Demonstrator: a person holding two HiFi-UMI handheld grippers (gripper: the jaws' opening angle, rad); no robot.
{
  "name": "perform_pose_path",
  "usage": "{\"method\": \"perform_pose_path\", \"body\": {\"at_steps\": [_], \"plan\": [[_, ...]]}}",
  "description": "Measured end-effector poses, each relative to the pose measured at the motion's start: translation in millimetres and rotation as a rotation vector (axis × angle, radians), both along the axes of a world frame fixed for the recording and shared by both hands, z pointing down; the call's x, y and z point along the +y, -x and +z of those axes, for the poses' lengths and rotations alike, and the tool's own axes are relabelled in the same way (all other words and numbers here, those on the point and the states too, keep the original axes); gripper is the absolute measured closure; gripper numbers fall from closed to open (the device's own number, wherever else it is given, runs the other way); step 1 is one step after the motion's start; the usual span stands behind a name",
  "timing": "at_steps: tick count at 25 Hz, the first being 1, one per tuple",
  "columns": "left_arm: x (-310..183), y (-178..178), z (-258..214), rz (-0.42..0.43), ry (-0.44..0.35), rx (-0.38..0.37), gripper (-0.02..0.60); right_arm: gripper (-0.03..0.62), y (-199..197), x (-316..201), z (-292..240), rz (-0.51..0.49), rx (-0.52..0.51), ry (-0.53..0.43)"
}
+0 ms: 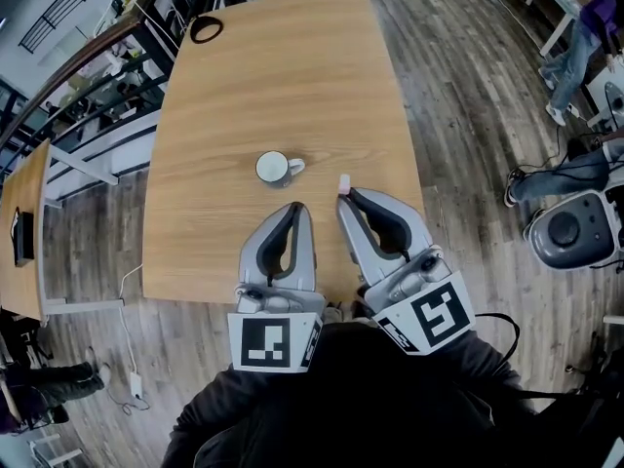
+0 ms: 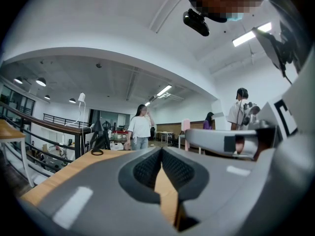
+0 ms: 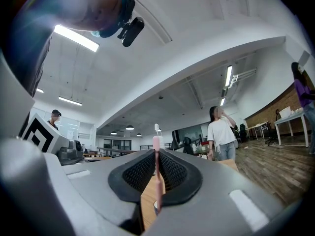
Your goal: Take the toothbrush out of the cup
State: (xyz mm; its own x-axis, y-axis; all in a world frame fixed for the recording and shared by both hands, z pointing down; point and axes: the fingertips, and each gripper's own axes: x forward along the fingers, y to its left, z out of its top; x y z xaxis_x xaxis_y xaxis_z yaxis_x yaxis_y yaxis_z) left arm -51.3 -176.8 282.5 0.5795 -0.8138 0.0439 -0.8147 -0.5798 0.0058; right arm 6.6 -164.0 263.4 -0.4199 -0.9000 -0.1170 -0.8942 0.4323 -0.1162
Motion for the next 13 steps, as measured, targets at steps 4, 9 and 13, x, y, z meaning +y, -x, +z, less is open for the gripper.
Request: {"method": "perform_pose_path", "body": {"at_steps": [4,9,13], "plan": [[3.6,0.5,-1.1,-0.005,0.005,0.000,0.574,0.568,0.5,3.3,-3.1,-0.006,-0.002,-0.004],[9.8,2.9,-2.9,-0.014,-0.009,0.002,0.574,0.568,2.3,9.3,-4.2,-0.014,-0.002,-0.012],[14.0,3.2,-0.8,-0.019,-0.011,0.001,0.573,0.568,2.7,13.2,-3.6,-0.021,-0.004,-0.020]]}}
